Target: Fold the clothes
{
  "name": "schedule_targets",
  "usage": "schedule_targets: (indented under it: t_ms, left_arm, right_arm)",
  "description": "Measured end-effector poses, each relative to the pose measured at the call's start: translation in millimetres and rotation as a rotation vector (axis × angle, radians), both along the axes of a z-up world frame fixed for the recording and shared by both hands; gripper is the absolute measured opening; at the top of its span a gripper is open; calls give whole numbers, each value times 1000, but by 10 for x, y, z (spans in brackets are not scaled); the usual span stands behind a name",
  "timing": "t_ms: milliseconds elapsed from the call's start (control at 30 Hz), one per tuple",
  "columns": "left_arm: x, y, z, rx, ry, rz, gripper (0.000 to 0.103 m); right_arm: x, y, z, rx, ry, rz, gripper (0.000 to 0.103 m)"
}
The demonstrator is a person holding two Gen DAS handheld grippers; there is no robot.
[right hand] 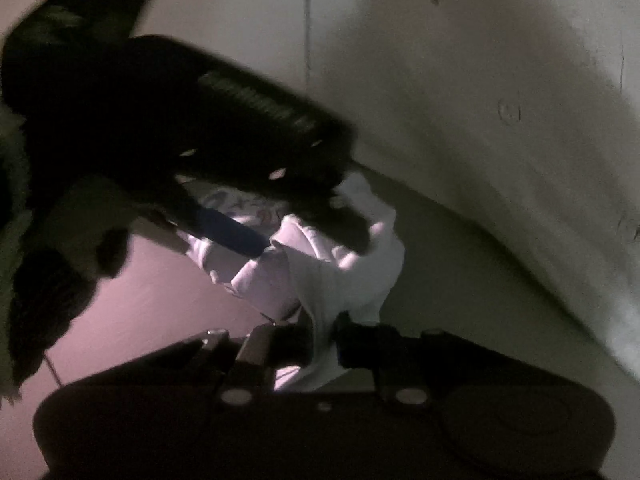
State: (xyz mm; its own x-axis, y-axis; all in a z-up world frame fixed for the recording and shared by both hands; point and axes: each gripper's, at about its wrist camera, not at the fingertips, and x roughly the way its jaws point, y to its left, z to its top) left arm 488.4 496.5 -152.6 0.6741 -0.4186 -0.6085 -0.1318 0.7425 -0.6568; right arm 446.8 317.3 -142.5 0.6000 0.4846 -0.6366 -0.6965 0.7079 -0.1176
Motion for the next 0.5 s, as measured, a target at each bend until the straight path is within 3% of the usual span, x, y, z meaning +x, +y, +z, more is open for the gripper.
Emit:
schedule_targets:
  t_ms: [67, 133, 267, 367, 467, 500]
  left_arm:
    - [-27, -62, -33, -56, 23, 11, 81]
    - [-63, -139, -35, -57, 47, 38, 78]
    - [-206, -432, 86, -71, 30, 38, 43]
    - [-398, -840, 247, -33, 2, -63, 39]
    - [-734, -1299, 267, -4, 21, -143, 39]
    - [-853, -1413, 201, 2, 47, -145, 39]
  right_arm:
    - [-67, -76, 44, 6, 2, 19, 11]
    - [-177, -169, 91, 9, 0, 44, 11]
    - [-533, -374, 243, 22, -3, 110, 10]
    - [-918, -689, 420, 60, 39, 152, 11]
    - [-1267, -1044, 521, 64, 128, 189, 13]
    - [-1362, -1150, 513, 39, 160, 198, 18]
